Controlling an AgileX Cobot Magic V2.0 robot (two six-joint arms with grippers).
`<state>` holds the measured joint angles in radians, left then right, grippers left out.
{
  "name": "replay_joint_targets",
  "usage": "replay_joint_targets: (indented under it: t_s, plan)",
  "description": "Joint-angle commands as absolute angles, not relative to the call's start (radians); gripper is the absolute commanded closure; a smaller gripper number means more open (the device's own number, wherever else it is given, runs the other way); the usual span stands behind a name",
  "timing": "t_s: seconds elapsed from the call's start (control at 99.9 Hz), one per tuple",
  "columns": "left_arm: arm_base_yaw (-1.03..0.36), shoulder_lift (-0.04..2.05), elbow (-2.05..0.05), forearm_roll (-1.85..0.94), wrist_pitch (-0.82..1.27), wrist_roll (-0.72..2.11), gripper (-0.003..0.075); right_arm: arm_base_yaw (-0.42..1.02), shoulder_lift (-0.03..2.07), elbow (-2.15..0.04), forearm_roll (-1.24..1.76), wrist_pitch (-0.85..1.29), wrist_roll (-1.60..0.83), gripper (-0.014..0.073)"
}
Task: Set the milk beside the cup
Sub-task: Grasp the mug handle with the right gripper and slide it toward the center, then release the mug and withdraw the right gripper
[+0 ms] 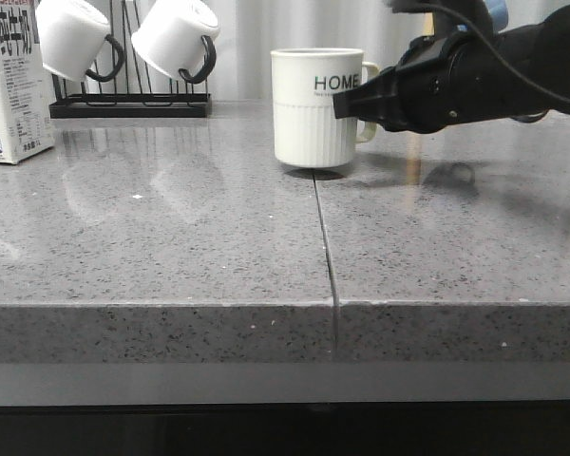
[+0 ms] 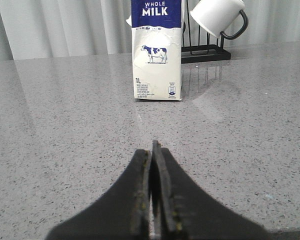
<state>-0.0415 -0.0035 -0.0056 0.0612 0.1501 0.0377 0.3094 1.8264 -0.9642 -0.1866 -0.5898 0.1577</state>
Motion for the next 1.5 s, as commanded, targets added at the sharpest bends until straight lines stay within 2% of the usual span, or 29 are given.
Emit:
replay_joint_targets:
  t_s: [0.0,0.15,0.22,0.32,0.41,0.67,0.93,1.231,1.351,1.491]
  plan:
    - [-0.041,-0.035,0.04,0.052,0.072,0.037,0.0741,0.309,1.793,-0.987,-0.174,-0.686,0.156,0.0659]
    - [-0.041,-0.035,0.04,0.052,0.072,0.037,0.0741,0.309,1.794,-0.987,-0.174,-0.679,0.156,0.0644]
    - [-0.041,-0.035,0.04,0.052,0.072,0.037,0.0741,0.309,1.794,-0.987,-0.174,-0.679,0.156,0.0575]
    - [-0.041,-0.035,0.04,0.052,0.072,0.037,0.0741,0.309,1.794,-0.986,-0.174,-0.678,0.156,0.0423]
    - [-0.041,-0.035,0.04,0.052,0.072,0.037,0.0741,0.309,1.793,-0.979,-0.174,-0.682,0.156,0.0363]
    - [-0.041,-0.035,0.04,0.052,0.072,0.037,0.0741,0.303,1.757,-0.907,-0.174,-0.731,0.155,0.0368]
    - [-0.041,-0.035,0.04,0.052,0.072,0.037,0.0741,0.28,1.62,-0.8,-0.174,-0.709,0.155,0.0373]
    - [-0.041,-0.035,0.04,0.052,0.072,0.037,0.0741,0.279,1.307,-0.64,-0.172,-0.591,0.155,0.0606]
    - [-0.041,-0.035,0.04,0.052,0.072,0.037,0.0741,0.279,1.164,-0.599,-0.172,-0.479,0.155,0.0646]
    - [-0.041,-0.035,0.04,0.052,0.072,0.037,0.0741,0.279,0.995,-0.579,-0.172,-0.283,0.155,0.0649]
